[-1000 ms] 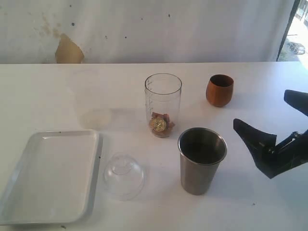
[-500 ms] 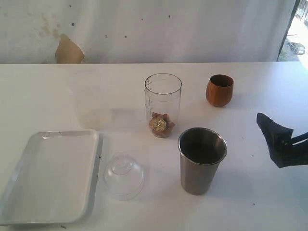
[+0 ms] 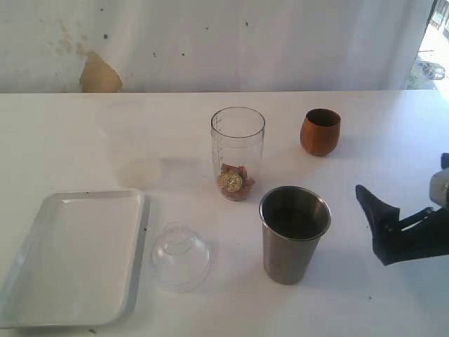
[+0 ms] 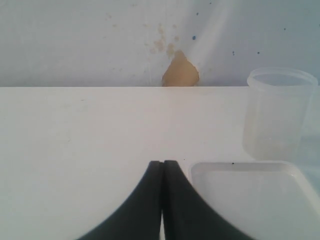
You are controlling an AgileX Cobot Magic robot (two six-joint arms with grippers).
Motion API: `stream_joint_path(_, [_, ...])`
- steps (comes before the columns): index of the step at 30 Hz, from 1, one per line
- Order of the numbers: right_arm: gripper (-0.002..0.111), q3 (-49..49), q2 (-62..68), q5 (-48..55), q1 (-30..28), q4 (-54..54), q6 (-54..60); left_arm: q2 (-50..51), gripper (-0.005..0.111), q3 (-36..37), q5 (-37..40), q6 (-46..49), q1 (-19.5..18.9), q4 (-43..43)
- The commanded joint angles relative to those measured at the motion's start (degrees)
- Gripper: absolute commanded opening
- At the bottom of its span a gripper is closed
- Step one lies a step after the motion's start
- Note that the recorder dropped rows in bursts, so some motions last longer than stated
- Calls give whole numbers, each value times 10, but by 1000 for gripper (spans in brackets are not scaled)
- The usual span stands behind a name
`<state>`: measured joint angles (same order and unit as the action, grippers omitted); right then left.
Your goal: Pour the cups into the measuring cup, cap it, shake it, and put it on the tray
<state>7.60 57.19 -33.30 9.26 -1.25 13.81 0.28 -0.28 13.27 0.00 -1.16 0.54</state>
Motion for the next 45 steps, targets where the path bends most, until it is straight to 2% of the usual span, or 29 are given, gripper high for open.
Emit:
stream_joint_path(1, [105,-3,-4,12,36,59,-57,-3,0,3,1,0,2,1])
stream_joint_path(6, [105,-3,-4,26,44,66,-115,-3,0,3,1,0,2,1])
stream_joint_path(10, [105,-3,-4,-25,44,232,-265,-3,0,3,1,0,2,1])
stream_joint_path(13, [105,-3,-4,-48,44,279,-321,-3,0,3,1,0,2,1])
stream_joint_path(18, [105,-6,39,-61,44,296,-324,-3,0,3,1,0,2,1])
stream_joint_path(24, [105,-11,129,-150,44,309,-322,-3,0,3,1,0,2,1])
stream_joint_path(32, [105,-11,183,-169,44,314,-276,-3,0,3,1,0,2,1])
stream_joint_path(45, [105,-11,190,-159,44,290,-265,-3,0,3,1,0,2,1])
